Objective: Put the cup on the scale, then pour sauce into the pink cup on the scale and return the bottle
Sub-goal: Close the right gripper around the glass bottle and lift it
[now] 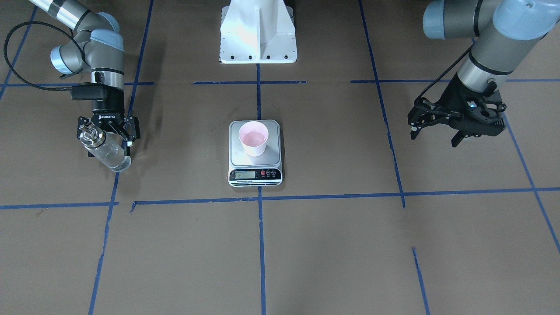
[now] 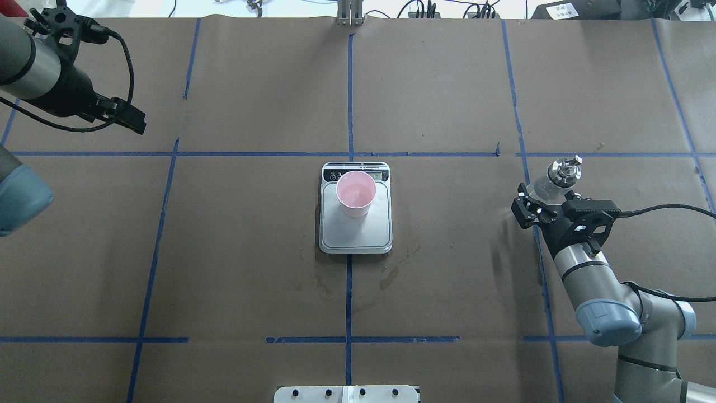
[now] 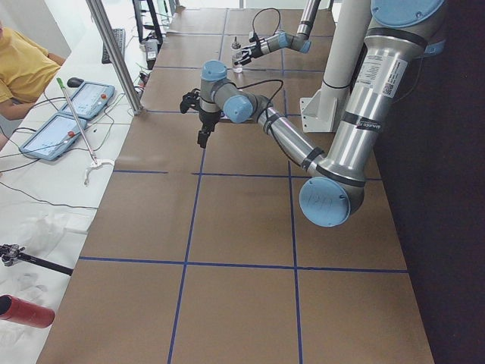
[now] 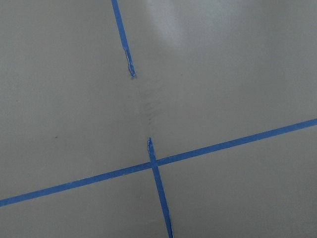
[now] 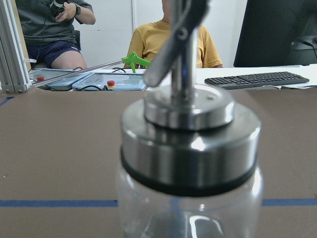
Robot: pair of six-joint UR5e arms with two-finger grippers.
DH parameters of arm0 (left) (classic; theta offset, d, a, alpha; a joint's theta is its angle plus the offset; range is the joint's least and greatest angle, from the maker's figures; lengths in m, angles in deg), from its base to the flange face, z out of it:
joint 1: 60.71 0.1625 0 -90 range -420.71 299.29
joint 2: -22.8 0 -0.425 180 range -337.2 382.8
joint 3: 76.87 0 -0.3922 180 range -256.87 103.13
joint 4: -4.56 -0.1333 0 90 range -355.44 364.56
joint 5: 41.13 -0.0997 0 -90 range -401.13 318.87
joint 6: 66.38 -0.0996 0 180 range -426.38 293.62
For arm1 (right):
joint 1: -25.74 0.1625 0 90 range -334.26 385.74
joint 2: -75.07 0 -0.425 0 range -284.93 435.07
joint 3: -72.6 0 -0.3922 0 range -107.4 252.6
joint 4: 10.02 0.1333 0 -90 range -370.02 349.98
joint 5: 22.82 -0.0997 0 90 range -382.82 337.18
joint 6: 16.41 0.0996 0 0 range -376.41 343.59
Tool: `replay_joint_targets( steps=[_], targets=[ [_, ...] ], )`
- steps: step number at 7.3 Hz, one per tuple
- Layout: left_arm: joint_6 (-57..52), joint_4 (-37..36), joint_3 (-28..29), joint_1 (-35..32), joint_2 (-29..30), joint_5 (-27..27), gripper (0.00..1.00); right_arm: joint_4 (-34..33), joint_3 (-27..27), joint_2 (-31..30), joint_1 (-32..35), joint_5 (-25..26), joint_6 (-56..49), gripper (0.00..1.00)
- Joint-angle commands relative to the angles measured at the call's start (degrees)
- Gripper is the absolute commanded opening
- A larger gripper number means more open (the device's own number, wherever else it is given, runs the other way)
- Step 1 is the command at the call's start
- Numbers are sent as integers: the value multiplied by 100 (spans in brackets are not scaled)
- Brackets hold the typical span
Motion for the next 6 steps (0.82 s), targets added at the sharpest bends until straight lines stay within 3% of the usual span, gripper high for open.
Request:
replay_joint_targets(
  steps=[1,3,4,6],
  targets=[
    [0,-163,-74,-7,5,0,99,9,-92,9,1,-1,-4,90],
    [0,-332,-206,2,14,-9,99,27,-84,17,1,8,-4,23],
    [0,-332,-197,-6,14,-9,99,18,-5,43,96,-1,-117,2],
    [-105,-323,-180,-33,14,0,99,-87,267,315,299,8,-1072,0]
  ],
)
